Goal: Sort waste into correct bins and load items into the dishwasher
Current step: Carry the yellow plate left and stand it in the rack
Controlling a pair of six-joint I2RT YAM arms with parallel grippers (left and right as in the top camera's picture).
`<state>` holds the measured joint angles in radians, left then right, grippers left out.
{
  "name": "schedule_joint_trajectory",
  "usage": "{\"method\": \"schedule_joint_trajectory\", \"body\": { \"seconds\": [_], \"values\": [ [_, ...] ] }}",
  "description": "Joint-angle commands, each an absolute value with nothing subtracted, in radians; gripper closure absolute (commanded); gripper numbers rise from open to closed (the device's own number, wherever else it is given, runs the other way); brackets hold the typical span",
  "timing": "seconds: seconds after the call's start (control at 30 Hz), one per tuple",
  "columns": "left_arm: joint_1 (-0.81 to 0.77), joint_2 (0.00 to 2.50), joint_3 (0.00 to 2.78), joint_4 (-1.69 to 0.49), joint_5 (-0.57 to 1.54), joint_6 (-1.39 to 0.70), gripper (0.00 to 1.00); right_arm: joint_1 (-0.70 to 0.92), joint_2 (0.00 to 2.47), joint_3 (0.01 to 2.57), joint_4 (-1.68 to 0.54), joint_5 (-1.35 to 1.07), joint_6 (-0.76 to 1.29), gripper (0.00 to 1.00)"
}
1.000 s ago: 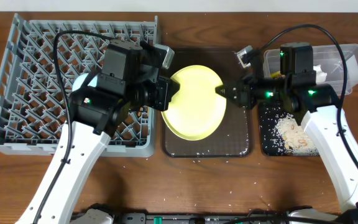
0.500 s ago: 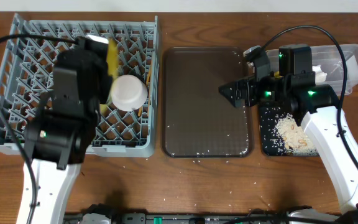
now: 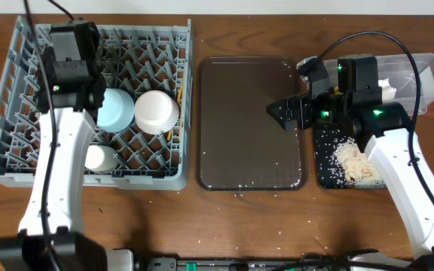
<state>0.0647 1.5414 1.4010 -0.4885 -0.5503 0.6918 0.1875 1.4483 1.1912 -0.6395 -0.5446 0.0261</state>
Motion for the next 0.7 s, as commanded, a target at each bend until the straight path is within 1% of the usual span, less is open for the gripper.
{"method": "schedule_joint_trajectory", "body": {
  "seconds": [0.0, 0.27, 0.4, 0.43, 0.5, 0.57, 0.6, 0.67],
  "values": [
    [0.07, 1.599, 1.409, -0.474, -0.507, 0.819, 0.92, 0.191, 1.431, 1.193, -0.643, -0.538, 0.03, 0.06],
    [0.096, 1.728, 1.409, -0.457, -0.509, 0.808, 0.91, 0.191, 1.431, 1.193, -0.664, -0.538, 0.029, 0.04],
    [0.098, 1.739, 1.409, -0.439, -0.509, 0.796, 0.75, 0.191, 1.431, 1.193, -0.673, -0.533, 0.029, 0.03],
    [0.098, 1.737, 1.409, -0.43, -0.509, 0.784, 0.66, 0.191, 1.431, 1.193, -0.677, -0.524, 0.029, 0.03],
    [0.097, 1.737, 1.409, -0.432, -0.509, 0.765, 0.6, 0.191, 1.431, 1.193, -0.677, -0.524, 0.029, 0.03],
    [0.097, 1.736, 1.409, -0.432, -0.509, 0.714, 0.51, 0.191, 1.431, 1.193, -0.677, -0.524, 0.029, 0.03],
    [0.097, 1.733, 1.409, -0.432, -0.509, 0.687, 0.45, 0.191, 1.431, 1.193, -0.677, -0.524, 0.029, 0.03],
    [0.089, 1.714, 1.409, -0.431, -0.504, 0.619, 0.27, 0.191, 1.431, 1.193, -0.678, -0.524, 0.029, 0.03]
  ]
}}
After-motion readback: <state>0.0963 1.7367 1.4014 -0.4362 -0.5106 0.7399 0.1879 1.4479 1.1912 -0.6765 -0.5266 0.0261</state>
